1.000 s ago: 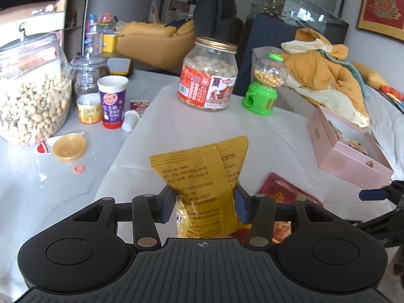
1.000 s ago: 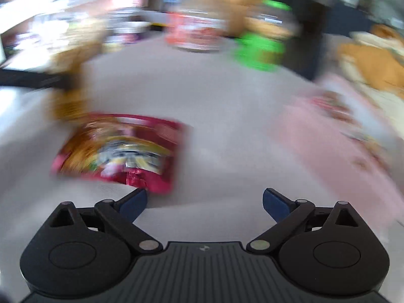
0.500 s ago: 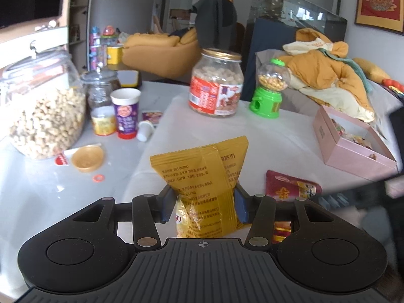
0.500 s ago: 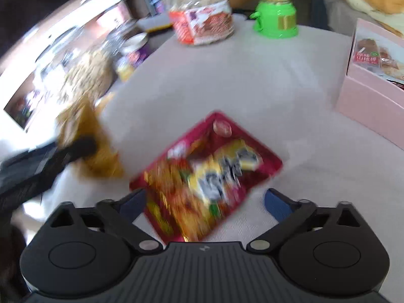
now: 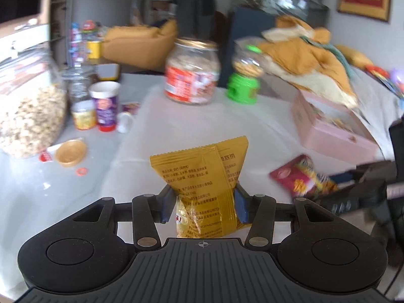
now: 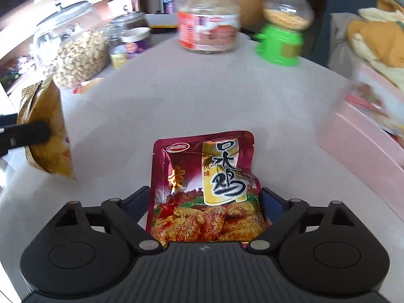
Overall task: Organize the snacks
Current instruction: 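Grasp the red spicy chicken bag with the right tool while the left tool holds the yellow packet, then lift the red bag with the right tool while the left tool lifts the yellow packet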
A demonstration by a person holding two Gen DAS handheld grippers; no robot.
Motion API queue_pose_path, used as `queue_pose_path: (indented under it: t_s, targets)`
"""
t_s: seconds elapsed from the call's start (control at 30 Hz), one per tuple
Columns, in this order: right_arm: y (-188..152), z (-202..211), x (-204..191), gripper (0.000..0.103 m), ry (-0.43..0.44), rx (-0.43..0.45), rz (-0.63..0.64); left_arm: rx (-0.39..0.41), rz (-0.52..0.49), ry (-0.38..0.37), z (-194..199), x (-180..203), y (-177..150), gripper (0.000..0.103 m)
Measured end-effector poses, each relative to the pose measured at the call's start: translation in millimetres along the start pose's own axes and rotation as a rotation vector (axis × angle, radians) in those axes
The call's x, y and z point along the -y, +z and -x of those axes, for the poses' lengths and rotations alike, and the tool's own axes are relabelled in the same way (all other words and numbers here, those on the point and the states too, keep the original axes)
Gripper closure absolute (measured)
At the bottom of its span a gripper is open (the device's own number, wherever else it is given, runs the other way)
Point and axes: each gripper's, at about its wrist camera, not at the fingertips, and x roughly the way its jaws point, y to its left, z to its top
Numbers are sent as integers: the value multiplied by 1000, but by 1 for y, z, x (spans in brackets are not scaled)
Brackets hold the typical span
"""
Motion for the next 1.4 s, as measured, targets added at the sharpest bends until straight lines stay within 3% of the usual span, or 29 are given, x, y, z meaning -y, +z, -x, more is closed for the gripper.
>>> queue_pose_path:
  t_s: [0.2, 0.37, 0.43, 0.5, 0.83, 1.0, 1.13, 1.23, 1.27, 1.37, 1.4]
  targets:
    - [-33, 24, 65, 17, -79, 32, -98, -103, -99, -158, -17, 49, -1, 50]
    - [-66, 43, 88, 11, -91, 69, -131, -138, -218, -102, -41, 89, -7, 49]
    - [-77, 46, 93, 8, -98, 96, -129, -168, -215, -100, -50, 94, -10, 49]
    - [-83, 48, 94, 8, -93, 127, -125, -180, -201, -99, -57, 95, -12, 42]
    - [-78, 43, 95, 4, -93, 141, -127, -168, -259, -68, -66, 112, -25, 29]
    - [-73, 55, 96, 28, -84, 147, -116, -169, -229, -79, -66, 110, -21, 30]
    - [-79, 73, 105, 34, -52, 147, -131, -158, -248, -99, -65, 122, -19, 42]
    - [-87, 83, 114, 38, -59, 143, -153, -159, -257, -137, -65, 135, -18, 43]
    - [-89, 86, 118, 43, -60, 143, -163, -160, -264, -147, -65, 140, -18, 43]
    - [-96, 96, 127, 72, -81, 149, -170, -170, -273, -180, -67, 152, -19, 43]
    - [-98, 98, 129, 72, -73, 146, -174, -177, -271, -190, -69, 156, -21, 43]
